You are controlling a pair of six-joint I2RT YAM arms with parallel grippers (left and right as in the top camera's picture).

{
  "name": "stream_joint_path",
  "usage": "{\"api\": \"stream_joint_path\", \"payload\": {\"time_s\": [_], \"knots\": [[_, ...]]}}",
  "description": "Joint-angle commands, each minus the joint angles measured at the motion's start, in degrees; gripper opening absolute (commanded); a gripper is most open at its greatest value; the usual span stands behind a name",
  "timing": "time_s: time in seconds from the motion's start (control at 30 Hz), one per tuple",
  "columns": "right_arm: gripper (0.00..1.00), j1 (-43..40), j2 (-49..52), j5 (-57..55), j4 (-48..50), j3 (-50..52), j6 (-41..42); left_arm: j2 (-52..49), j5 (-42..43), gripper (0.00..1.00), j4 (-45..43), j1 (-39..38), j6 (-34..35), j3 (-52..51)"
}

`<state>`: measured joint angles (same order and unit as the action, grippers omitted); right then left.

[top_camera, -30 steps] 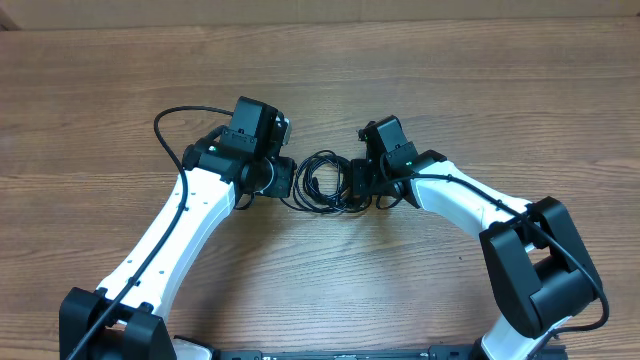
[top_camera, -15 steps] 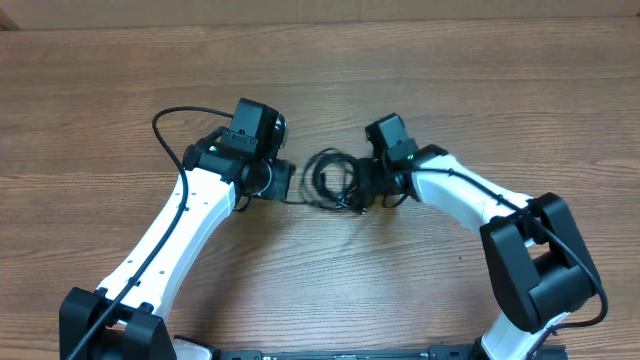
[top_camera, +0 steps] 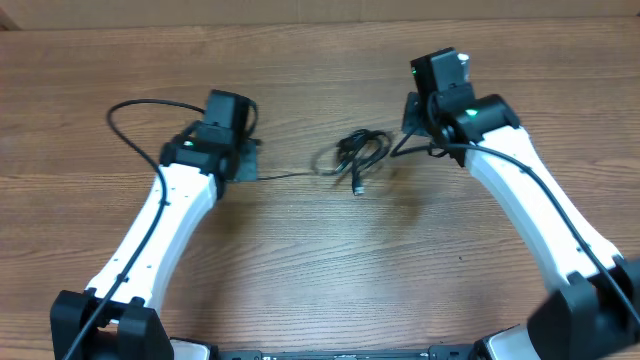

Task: Untangle cables

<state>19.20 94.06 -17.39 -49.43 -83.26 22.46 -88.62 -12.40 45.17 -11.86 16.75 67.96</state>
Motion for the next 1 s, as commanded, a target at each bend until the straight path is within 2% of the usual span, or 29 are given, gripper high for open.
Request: {"api": "stream_joint_path", "payload": {"time_s": [0.0, 0.13, 0.23, 0.27, 0.3, 0.33, 0.37, 0.4, 0.43, 0.53, 0.73, 0.97], "knots": [[0.04, -0.3, -3.9, -8.7, -1.0, -1.2, 0.3, 0.5, -3.4, 0.04, -0.5, 3.8, 4.2, 0.6], [0.04, -0.5, -6.9, -13.2, -1.9, -1.2, 0.5, 1.5, -1.5, 0.04, -0.6, 7.4, 6.2, 1.3], [0.04, -0.6, -8.4, -9.1, -2.0, -1.2, 0.2, 2.4, 2.8, 0.04, -1.1, 7.8, 5.7, 1.8], [0.08, -0.6, -8.6, -5.2, -2.0, -1.2, -0.3, 2.6, 6.5, 0.04, -1.4, 7.6, 4.7, 2.0], [0.16, -0.6, -8.6, -1.7, -2.0, -1.2, -0.8, 2.9, 10.4, 0.08, -1.8, 7.4, 3.2, 2.0], [0.33, -0.6, -8.5, 2.2, -2.1, -1.2, -1.9, 2.9, 14.9, 0.26, -2.1, 7.1, 1.7, 2.0], [0.46, -0.6, -8.3, 5.9, -2.2, -1.2, -2.7, 2.9, 18.6, 0.65, -2.2, 6.7, 1.1, 2.0], [0.52, -0.6, -8.2, 8.2, -2.3, -1.2, -3.0, 2.8, 20.9, 0.87, -2.2, 6.3, 1.2, 2.0], [0.55, -0.6, -8.1, 9.7, -2.4, -1.2, -3.0, 2.7, 22.4, 0.94, -1.8, 5.9, 1.2, 2.0], [0.60, -0.6, -8.1, 10.2, -2.4, -1.2, -3.0, 2.5, 25.1, 0.95, -0.8, 4.4, 1.2, 1.9], [0.64, -0.6, -8.1, 10.2, -2.7, -1.2, -3.0, 1.6, 25.1, 0.92, -0.8, -0.2, 0.5, 1.9], [0.66, -0.6, -8.1, 10.2, -4.1, -1.2, -3.0, -2.1, 24.9, 0.79, -3.8, -6.0, 0.6, 1.9]]}}
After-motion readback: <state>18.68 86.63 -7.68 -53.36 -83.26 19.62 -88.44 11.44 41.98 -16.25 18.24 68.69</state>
